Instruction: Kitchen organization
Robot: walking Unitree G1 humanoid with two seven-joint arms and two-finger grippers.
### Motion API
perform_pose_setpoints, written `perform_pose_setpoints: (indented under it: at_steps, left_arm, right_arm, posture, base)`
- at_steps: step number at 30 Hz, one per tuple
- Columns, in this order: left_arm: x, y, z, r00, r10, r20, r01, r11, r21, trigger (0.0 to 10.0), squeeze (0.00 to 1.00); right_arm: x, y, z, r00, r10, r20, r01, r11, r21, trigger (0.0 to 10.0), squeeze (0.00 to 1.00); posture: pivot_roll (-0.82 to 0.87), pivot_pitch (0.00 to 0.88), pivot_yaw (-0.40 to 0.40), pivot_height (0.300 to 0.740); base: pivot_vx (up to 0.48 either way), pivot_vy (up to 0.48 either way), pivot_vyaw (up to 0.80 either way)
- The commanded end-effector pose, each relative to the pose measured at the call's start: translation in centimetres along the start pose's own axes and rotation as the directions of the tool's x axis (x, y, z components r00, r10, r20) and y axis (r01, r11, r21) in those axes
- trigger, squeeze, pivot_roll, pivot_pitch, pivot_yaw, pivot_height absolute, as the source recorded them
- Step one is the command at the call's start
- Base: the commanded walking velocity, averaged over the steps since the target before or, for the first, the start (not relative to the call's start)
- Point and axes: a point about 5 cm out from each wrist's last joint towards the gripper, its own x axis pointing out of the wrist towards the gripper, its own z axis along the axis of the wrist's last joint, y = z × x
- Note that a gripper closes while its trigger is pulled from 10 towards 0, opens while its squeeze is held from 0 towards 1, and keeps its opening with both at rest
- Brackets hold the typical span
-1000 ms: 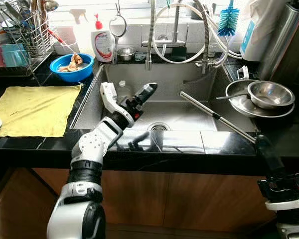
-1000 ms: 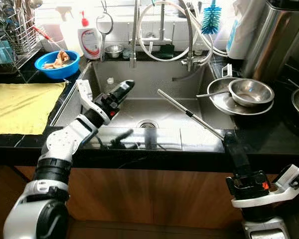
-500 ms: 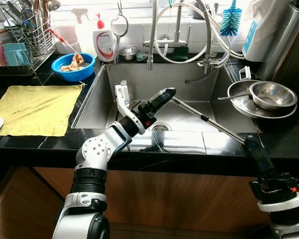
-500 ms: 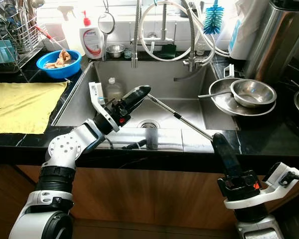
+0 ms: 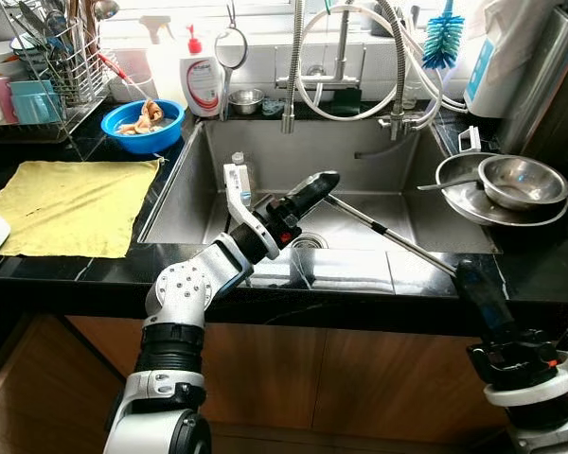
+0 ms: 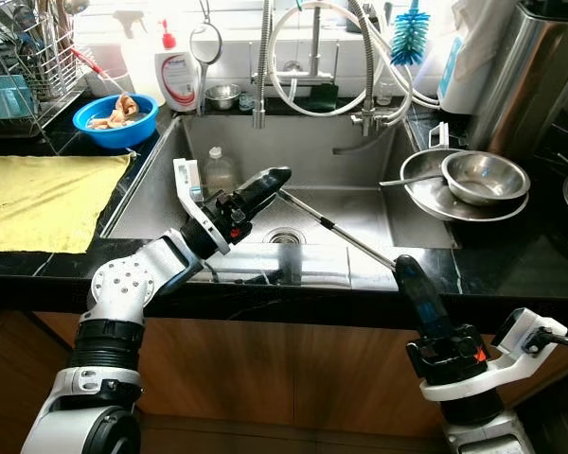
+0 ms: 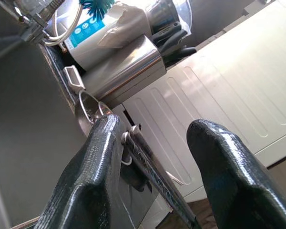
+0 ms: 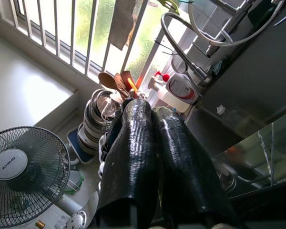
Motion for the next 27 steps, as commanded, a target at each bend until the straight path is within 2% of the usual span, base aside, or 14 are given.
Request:
perform_pose_setpoints:
  at_steps: [1,27]
  left_arm:
    - [-0.02,-0.28,-0.06,1.0,-0.002,-0.005,0.002,1.0,0.002,0.0,0.0]
    - [0.23,-1.03,-0.42,0.999,-0.039,-0.006,0.038,0.998,-0.046,0.0,0.0]
  right_arm:
    - [0.11,0.45,0.03,1.0,0.023,-0.008,-0.023,1.0,-0.017,10.0,0.0]
    - [0.55,-0.47,0.12,1.0,-0.014,0.018,0.016,0.996,-0.085,10.0,0.0]
  posture:
    - [-0.03,0.0,0.036,0.74]
    - [-0.03,0.0,0.037,0.74]
  base:
    - [0.0,0.0,0.0]
    - [0.0,0.0,0.0]
